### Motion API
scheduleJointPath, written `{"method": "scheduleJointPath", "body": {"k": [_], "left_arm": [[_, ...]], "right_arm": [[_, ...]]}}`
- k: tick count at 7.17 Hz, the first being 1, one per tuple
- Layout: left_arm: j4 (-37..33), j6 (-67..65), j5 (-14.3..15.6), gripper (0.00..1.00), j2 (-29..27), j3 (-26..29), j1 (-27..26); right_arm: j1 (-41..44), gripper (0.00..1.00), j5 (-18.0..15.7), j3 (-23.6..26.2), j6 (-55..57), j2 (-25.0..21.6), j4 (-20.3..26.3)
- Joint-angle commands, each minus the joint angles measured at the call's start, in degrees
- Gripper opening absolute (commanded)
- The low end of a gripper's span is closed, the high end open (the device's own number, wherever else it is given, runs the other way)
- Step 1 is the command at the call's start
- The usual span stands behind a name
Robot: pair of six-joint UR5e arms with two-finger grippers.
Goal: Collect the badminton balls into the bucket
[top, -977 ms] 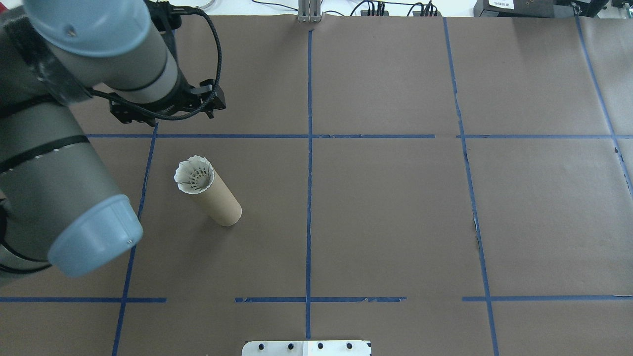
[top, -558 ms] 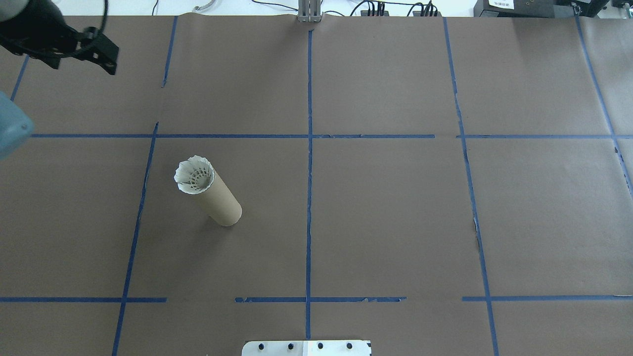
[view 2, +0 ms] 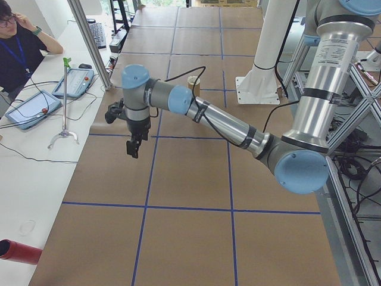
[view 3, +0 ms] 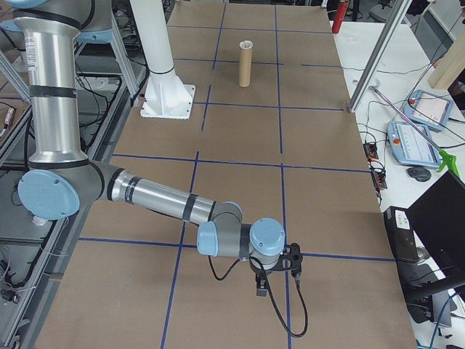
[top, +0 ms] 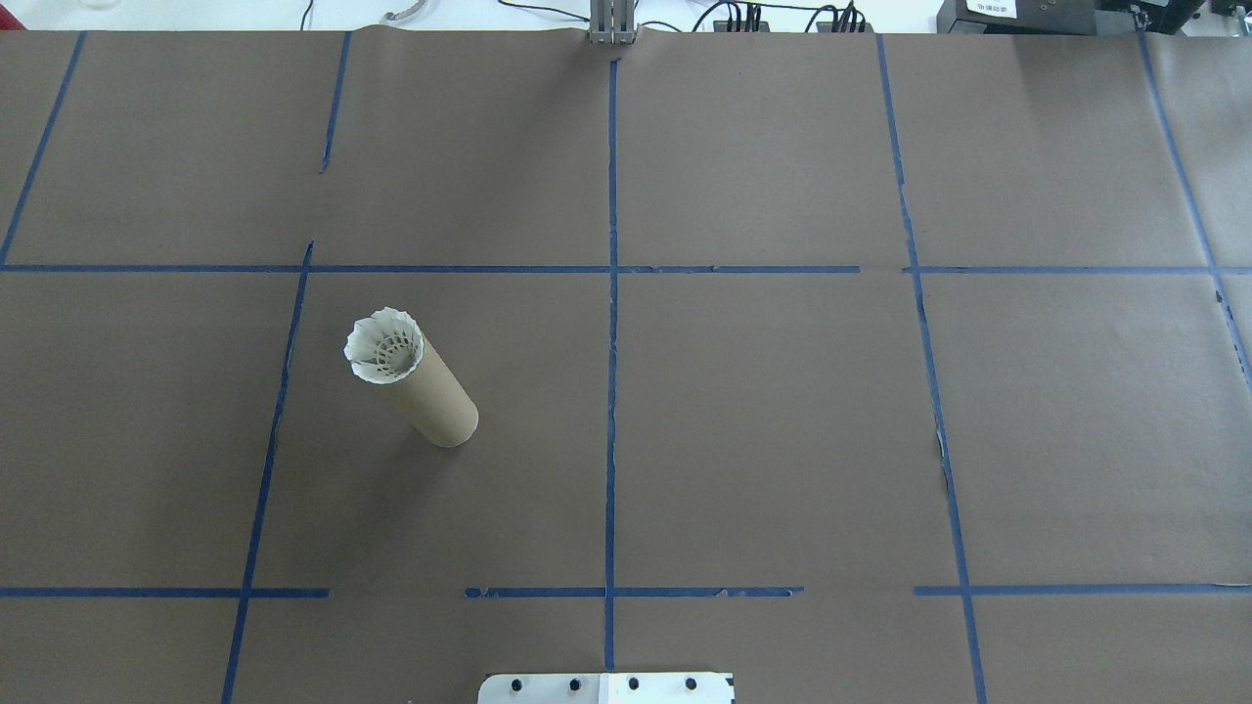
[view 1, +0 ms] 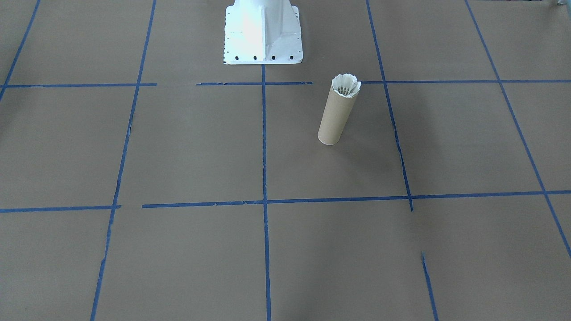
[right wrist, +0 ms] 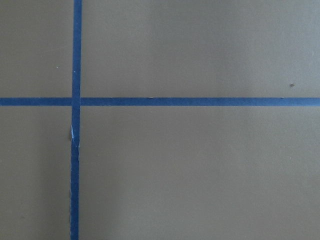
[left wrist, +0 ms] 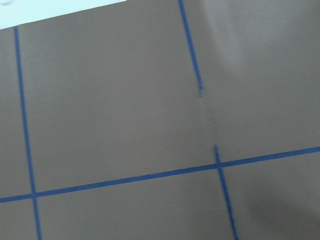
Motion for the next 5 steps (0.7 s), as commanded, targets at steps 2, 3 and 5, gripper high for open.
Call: {"method": "scheduleJointPath", "body": {"k": [2, 3, 5], "left_arm": [[-2.09, 8.90, -2.80, 1.00, 7.05, 11.16, -5.38], [-2.95, 9.07, -3.50, 1.00, 10.98, 10.15, -5.47], [-6.03, 5.41, -3.59, 1.00, 13.47, 8.48, -5.47]], "right_arm": [[0.00, 1.00, 0.00, 0.00, -0.04, 0.00, 0.00], [0.00, 1.00, 0.00, 0.00, -0.04, 0.00, 0.00], [0.00, 1.00, 0.00, 0.00, -0.04, 0.00, 0.00]]}}
